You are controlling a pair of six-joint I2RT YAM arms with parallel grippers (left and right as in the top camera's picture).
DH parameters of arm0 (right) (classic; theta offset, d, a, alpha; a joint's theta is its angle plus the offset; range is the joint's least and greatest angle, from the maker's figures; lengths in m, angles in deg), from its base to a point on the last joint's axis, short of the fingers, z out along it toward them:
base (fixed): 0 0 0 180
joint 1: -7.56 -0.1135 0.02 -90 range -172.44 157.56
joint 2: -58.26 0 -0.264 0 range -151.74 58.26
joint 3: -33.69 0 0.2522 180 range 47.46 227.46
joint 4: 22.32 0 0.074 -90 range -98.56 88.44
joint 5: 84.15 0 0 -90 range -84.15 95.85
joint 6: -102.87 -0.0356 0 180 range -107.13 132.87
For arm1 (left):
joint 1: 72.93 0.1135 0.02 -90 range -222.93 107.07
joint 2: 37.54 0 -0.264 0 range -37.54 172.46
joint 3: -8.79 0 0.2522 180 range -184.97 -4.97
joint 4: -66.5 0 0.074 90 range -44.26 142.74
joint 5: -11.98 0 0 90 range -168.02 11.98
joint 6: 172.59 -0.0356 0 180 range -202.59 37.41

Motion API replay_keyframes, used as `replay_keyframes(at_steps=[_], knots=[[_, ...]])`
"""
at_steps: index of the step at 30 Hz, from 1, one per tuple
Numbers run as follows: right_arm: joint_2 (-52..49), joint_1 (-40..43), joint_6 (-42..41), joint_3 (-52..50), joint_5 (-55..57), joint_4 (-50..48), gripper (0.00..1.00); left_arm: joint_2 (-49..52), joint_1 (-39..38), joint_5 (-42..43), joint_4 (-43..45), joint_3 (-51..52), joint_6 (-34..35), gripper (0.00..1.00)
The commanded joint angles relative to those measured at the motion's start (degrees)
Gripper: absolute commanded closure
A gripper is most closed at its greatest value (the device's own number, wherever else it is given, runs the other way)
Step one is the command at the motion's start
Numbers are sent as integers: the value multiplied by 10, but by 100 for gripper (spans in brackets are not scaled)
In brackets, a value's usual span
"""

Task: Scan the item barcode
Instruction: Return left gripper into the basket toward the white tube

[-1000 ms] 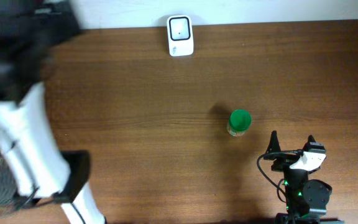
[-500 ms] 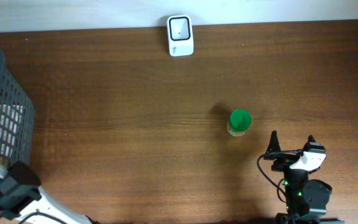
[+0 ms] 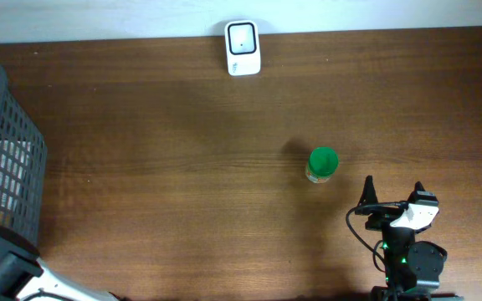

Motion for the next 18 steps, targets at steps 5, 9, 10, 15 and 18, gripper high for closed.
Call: replay_keyframes(at_steps=[5, 9, 10, 15, 18], knots=[[1, 3, 0, -3, 7, 3, 2, -2, 2, 16, 109, 105, -89, 5], [1, 3, 0, -3, 7, 3, 2, -2, 2, -18, 145, 139, -90, 6], [1, 3, 0, -3, 7, 3, 2, -1, 2, -18, 155, 148, -93, 7], [1, 3, 0, -3, 7, 3, 2, 0, -4, -18, 194, 200, -106, 11], [1, 3, 0, -3, 7, 3, 2, 0, -6, -18, 209, 226, -106, 21]])
